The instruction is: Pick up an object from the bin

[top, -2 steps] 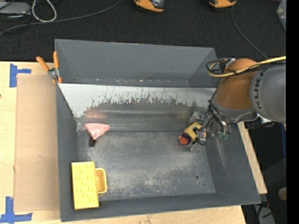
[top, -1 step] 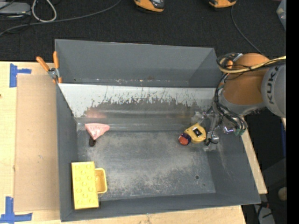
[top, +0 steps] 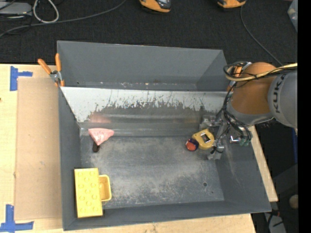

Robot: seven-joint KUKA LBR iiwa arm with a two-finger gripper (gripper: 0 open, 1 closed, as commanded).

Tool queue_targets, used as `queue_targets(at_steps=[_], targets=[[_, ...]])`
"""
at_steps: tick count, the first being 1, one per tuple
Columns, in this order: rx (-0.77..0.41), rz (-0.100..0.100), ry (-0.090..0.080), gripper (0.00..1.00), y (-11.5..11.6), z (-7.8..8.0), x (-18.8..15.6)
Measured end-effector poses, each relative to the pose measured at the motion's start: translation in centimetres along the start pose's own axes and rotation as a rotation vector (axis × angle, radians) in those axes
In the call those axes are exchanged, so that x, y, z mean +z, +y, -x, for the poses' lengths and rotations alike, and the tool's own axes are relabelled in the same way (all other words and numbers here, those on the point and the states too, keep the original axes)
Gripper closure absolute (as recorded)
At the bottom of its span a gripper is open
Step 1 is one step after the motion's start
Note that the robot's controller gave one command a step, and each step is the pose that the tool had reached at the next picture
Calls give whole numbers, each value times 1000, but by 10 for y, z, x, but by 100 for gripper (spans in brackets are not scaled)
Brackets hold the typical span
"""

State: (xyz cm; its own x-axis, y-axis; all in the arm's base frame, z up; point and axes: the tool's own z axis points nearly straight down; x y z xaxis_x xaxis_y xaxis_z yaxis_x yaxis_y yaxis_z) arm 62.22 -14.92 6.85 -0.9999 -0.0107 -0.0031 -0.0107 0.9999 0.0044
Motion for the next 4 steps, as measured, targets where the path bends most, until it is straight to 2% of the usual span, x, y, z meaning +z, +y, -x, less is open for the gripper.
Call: queue_targets(at_steps=[1, 2, 3, 4], targets=[[303, -2, -4, 100, 7, -4, -1], [302, -2, -4, 100, 7, -4, -1], [302, -1, 9, 100, 9, -8, -16], [302, -1, 2, 100, 8, -6, -54]])
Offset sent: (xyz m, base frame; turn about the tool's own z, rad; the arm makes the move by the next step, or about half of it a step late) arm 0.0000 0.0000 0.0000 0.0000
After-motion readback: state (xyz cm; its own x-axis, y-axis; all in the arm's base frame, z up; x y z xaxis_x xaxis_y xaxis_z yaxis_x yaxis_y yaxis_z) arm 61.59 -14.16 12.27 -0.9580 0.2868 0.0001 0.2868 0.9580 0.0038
